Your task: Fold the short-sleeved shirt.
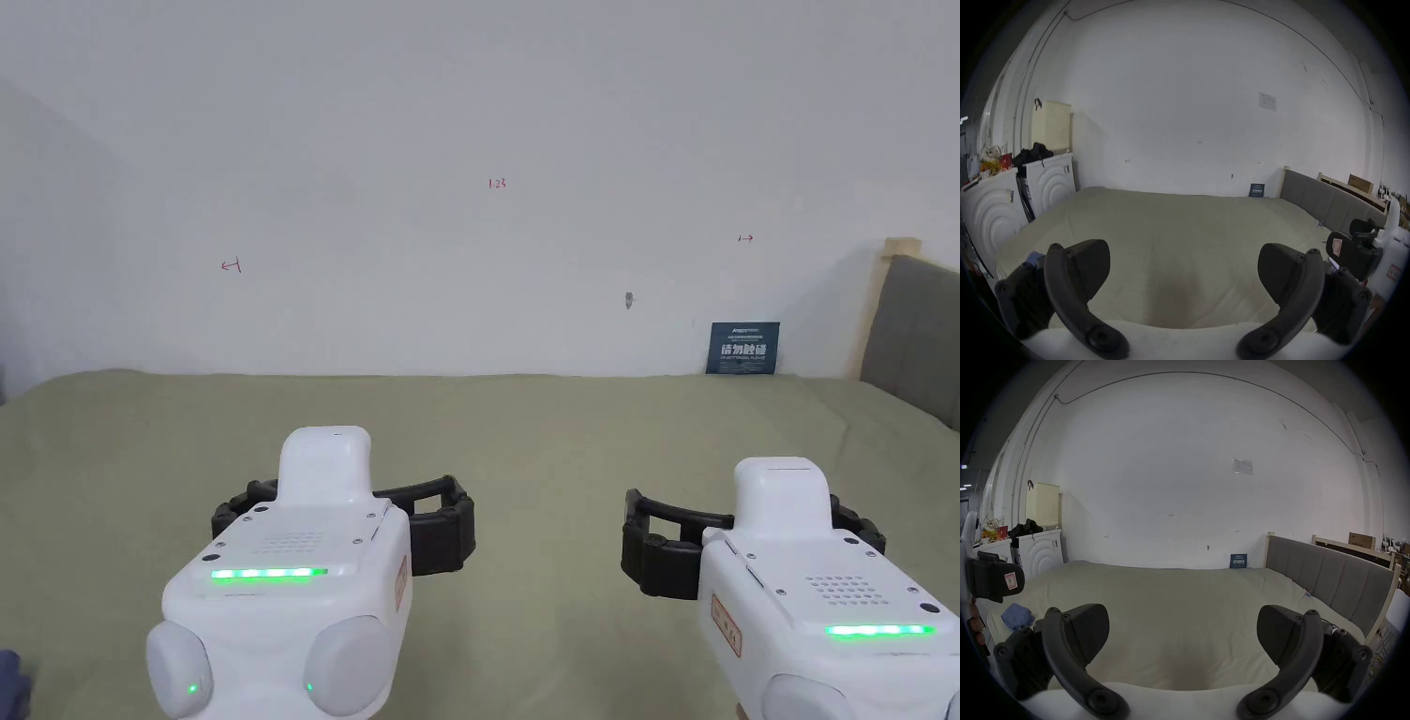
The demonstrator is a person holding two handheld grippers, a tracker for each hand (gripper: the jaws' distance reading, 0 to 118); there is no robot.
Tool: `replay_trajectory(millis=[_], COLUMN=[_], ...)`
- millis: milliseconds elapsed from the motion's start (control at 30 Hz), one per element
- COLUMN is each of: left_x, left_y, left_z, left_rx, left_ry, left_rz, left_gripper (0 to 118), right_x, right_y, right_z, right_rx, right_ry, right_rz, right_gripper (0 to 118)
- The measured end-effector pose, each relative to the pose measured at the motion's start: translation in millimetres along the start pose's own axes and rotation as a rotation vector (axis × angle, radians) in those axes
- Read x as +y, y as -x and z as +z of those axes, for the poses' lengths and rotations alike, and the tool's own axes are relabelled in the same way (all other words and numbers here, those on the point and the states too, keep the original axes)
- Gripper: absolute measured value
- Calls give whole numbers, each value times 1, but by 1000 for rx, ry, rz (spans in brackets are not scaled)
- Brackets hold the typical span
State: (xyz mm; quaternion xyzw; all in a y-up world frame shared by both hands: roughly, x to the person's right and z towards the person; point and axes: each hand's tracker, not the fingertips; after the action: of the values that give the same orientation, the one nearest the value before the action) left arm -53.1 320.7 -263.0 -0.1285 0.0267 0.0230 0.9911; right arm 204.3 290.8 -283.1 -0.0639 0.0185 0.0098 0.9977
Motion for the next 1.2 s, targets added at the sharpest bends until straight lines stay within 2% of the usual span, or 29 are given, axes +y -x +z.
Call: replay_trajectory(millis=[733, 900, 1033, 1100, 1167, 1200], left_x=[-5, -4, -3, -1, 0, 0], left_y=[-10, -7, -4, -4, -4, -3], left_z=[9, 10, 11, 12, 12, 12], left_rx=[20, 31, 26, 30, 29, 30], left_ry=[-19, -9, -9, -17, -20, -22], left_rz=[-57, -43, -44, -51, -55, -57], left_gripper=[118, 118, 118, 118, 118, 118], right_x=[1, 2, 7, 12, 15, 15], right_y=[3, 5, 3, 7, 7, 6], right_z=[3, 1, 0, -4, -6, -6], right_rx=[-4, -6, 42, -27, -70, -46], right_ry=[-13, -7, -1, 65, 128, 108], right_rz=[21, 2, -50, -71, -56, -46], right_gripper=[118, 118, 118, 118, 118, 118])
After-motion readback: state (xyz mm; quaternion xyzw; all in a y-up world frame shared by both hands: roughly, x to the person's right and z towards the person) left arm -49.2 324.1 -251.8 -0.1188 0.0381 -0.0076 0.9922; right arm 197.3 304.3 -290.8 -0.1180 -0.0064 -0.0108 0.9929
